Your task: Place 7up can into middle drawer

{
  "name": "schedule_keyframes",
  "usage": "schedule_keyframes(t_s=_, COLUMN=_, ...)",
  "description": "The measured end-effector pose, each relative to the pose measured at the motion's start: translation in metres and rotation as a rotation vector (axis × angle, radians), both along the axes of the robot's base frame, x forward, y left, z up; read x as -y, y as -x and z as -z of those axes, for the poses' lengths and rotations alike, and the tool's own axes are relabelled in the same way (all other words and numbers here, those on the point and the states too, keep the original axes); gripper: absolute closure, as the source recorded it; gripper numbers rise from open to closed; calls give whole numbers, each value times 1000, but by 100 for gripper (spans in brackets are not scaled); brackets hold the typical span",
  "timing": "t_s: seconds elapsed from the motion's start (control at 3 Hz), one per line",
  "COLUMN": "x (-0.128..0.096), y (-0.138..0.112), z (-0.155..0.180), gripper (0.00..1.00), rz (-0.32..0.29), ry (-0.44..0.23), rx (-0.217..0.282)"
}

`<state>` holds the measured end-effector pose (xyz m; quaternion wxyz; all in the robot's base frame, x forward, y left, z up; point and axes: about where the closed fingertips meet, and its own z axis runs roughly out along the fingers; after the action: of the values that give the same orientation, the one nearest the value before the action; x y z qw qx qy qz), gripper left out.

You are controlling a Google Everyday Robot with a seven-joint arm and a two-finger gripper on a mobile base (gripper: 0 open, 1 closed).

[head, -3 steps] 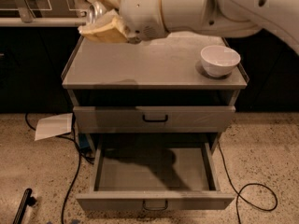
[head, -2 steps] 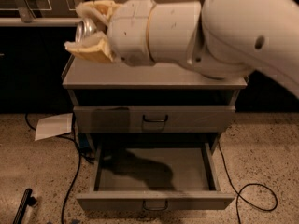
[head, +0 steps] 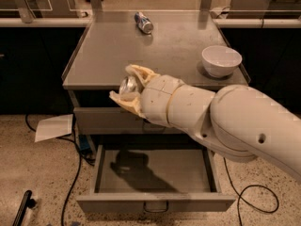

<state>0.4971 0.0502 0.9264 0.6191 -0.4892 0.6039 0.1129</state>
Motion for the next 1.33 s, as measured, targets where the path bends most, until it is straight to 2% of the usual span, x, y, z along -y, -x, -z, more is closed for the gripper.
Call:
schedule_keyframes(t_s=0.33, x=0, y=0, z=0, gripper=100, rz=0, ry=0, rx=0)
schedule_keyframes(t_s=0.67, x=9, y=-5, z=17, gripper=100, rz=34, ry=-12, rx=-17)
schedule_keyframes(t_s=1.0, x=31, y=-10, z=47, gripper=100, rz=110, ry=-66, rx=-9)
schedule_keyframes(t_s=1.33, x=33, y=-9, z=63, gripper=100, rz=148, ry=-122, rx=55)
